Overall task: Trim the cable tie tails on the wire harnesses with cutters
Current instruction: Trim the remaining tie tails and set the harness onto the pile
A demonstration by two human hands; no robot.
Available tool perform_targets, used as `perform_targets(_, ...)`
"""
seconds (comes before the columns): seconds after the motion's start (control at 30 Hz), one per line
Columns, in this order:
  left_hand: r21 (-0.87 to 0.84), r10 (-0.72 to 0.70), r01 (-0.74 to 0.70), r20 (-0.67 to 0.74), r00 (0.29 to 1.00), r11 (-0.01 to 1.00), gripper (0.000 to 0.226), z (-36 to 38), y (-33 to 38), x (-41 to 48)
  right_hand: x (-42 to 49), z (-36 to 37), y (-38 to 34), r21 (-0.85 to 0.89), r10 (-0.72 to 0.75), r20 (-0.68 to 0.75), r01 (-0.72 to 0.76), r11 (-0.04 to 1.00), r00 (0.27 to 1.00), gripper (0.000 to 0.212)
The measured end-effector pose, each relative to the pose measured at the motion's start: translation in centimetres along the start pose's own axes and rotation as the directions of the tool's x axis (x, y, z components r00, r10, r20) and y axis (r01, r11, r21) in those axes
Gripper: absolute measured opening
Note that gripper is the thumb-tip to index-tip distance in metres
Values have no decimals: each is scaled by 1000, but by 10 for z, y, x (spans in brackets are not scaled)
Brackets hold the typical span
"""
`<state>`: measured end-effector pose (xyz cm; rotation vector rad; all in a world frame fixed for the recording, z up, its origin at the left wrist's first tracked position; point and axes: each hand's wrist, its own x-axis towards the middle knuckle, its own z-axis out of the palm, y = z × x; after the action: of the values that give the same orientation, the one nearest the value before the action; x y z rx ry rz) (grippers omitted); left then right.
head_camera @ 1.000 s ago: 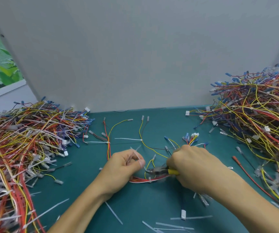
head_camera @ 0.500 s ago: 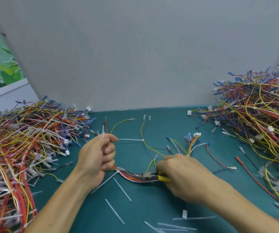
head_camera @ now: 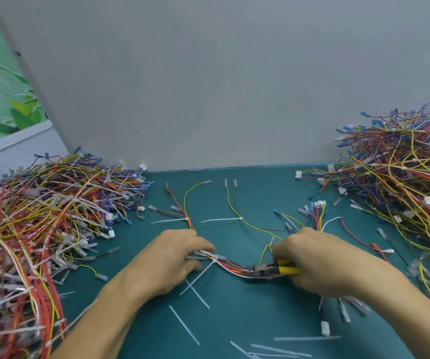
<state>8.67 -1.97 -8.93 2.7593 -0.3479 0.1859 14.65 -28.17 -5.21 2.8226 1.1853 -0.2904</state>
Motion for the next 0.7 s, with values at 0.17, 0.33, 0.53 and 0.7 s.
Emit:
perform_targets(0.17, -42, 89, -88, 11, 996, 995, 22, 7, 1, 2, -1, -5, -1, 57, 8, -7, -8, 998, 1000, 14)
perform_targets(0.33, -41, 80, -79, 16, 997, 996, 15, 11, 6, 2, -5, -10, -10, 60, 27, -71, -23, 998, 997, 16)
perform_targets(0.53, -211, -42, 78, 172, 984, 974, 22, 18, 17, 6, -13, -14, -22, 0, -8, -28, 8, 1000, 1000, 15)
perform_targets(0.7, -329, -99, 148, 161, 982, 933, 15, 15, 19, 8, -12, -12, -28, -32, -30, -72, 27, 999, 997, 23)
